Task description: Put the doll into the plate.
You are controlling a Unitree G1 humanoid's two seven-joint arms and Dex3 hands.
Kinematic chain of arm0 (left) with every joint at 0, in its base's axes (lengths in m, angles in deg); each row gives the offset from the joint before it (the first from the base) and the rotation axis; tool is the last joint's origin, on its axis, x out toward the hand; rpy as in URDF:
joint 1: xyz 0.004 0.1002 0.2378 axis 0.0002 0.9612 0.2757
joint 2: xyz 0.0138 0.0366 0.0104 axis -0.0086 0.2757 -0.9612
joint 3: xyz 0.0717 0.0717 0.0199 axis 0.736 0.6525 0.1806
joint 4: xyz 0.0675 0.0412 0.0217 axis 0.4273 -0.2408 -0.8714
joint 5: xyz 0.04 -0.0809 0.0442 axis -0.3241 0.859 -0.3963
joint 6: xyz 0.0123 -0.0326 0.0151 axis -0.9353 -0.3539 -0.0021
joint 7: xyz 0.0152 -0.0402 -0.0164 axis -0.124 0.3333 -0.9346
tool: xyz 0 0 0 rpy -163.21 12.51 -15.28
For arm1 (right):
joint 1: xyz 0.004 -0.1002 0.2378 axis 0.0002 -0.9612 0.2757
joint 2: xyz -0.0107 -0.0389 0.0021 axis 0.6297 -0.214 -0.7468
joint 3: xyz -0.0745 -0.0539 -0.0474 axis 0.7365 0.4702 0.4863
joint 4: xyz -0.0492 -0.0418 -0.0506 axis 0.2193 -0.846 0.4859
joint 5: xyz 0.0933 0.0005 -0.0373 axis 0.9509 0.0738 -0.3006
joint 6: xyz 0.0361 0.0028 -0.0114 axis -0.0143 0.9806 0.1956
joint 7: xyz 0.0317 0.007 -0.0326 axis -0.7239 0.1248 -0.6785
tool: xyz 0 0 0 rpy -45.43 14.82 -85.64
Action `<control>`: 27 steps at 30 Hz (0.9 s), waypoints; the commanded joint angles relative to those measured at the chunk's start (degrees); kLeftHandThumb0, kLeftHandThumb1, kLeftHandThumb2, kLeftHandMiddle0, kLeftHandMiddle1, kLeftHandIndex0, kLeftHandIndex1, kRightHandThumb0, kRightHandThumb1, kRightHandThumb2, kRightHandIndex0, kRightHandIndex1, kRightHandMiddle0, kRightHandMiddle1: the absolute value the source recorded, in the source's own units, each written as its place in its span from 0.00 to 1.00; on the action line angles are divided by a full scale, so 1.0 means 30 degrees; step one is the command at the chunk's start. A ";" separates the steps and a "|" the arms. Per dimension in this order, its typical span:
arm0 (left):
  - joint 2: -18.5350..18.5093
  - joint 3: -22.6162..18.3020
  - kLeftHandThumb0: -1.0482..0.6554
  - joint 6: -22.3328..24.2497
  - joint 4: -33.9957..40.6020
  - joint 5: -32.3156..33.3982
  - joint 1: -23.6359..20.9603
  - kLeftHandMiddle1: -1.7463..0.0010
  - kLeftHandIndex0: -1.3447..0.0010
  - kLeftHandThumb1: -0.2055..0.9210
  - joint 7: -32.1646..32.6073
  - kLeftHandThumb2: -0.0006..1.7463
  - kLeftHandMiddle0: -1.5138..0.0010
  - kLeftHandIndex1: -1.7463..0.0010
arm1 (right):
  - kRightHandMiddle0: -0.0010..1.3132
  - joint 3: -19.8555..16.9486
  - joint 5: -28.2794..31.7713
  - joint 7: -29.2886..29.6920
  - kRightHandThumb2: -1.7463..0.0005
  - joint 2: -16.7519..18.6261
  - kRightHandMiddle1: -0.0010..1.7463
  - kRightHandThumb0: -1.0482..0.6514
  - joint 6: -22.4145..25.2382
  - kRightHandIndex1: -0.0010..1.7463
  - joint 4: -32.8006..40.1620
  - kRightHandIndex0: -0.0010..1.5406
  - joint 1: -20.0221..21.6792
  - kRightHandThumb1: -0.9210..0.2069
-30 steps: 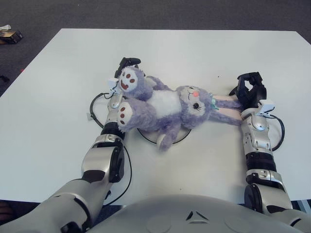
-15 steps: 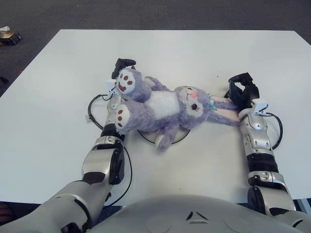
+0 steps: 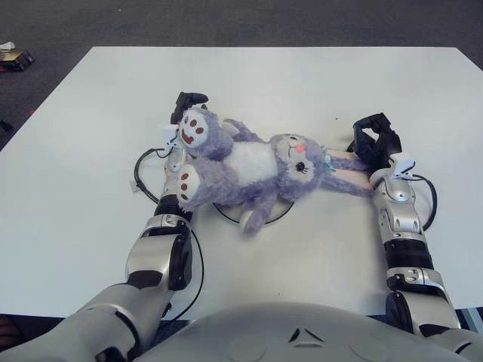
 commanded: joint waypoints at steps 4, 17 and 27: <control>0.0151 0.0014 0.61 0.0407 -0.0198 -0.0099 0.1244 0.00 0.77 0.59 0.0270 0.66 0.67 0.02 | 0.22 0.0165 -0.0395 0.0304 0.61 0.0249 1.00 0.40 0.0764 1.00 -0.0905 0.49 -0.0692 0.11; 0.0194 0.0105 0.61 0.0560 0.0102 -0.0363 0.1397 0.00 0.77 0.59 0.0827 0.66 0.66 0.02 | 0.23 0.0155 -0.0536 0.0790 0.58 0.0247 1.00 0.40 0.0574 1.00 -0.1224 0.51 -0.0549 0.15; 0.0195 0.0193 0.61 0.0908 0.0482 -0.0632 0.1572 0.00 0.77 0.59 0.1375 0.66 0.67 0.02 | 0.24 0.0114 -0.0520 0.1025 0.57 0.0210 1.00 0.40 0.0703 1.00 -0.1145 0.52 -0.0606 0.16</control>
